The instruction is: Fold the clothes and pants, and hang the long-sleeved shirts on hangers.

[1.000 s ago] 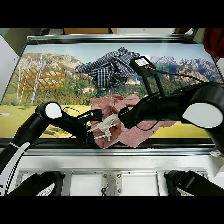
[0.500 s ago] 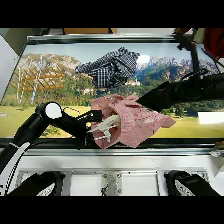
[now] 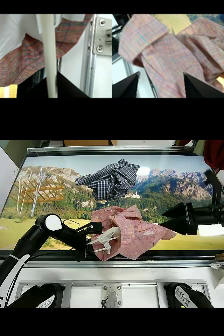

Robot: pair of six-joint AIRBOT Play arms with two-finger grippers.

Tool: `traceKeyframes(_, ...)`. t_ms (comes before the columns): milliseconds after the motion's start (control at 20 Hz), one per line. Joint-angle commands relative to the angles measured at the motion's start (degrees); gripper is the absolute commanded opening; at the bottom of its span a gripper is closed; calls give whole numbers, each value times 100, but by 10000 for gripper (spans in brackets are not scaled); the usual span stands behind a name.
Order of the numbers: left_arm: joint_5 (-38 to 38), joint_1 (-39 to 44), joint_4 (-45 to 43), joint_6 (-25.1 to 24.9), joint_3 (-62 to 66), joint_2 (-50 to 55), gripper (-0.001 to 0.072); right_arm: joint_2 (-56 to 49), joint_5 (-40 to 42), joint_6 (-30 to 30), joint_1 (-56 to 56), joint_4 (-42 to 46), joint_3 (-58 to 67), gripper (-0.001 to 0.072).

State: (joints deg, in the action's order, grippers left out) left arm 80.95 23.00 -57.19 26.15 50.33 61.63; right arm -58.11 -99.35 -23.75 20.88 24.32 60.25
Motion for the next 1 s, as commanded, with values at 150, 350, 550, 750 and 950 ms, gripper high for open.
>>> traceKeyframes(150, -9, -7, -2, 0, -2, 4, 10, -890, -522, 2229, 424, -380, -1051, 611)
traceKeyframes(350, -13, -7, -2, 0, -2, 4, 10, -1438, -614, 2577, -197, -380, -1051, 611)
traceKeyframes(550, -15, -7, -2, 0, -2, 4, 10, -1674, -551, 2691, -708, -387, -1051, 611)
traceKeyframes(750, -26, -7, -2, 0, -2, 4, 10, -1727, -546, 2702, -942, -402, -1049, 611)
traceKeyframes(950, -44, -7, 0, 0, -2, 4, 10, -1729, -437, 2697, -1062, -402, -1049, 611)
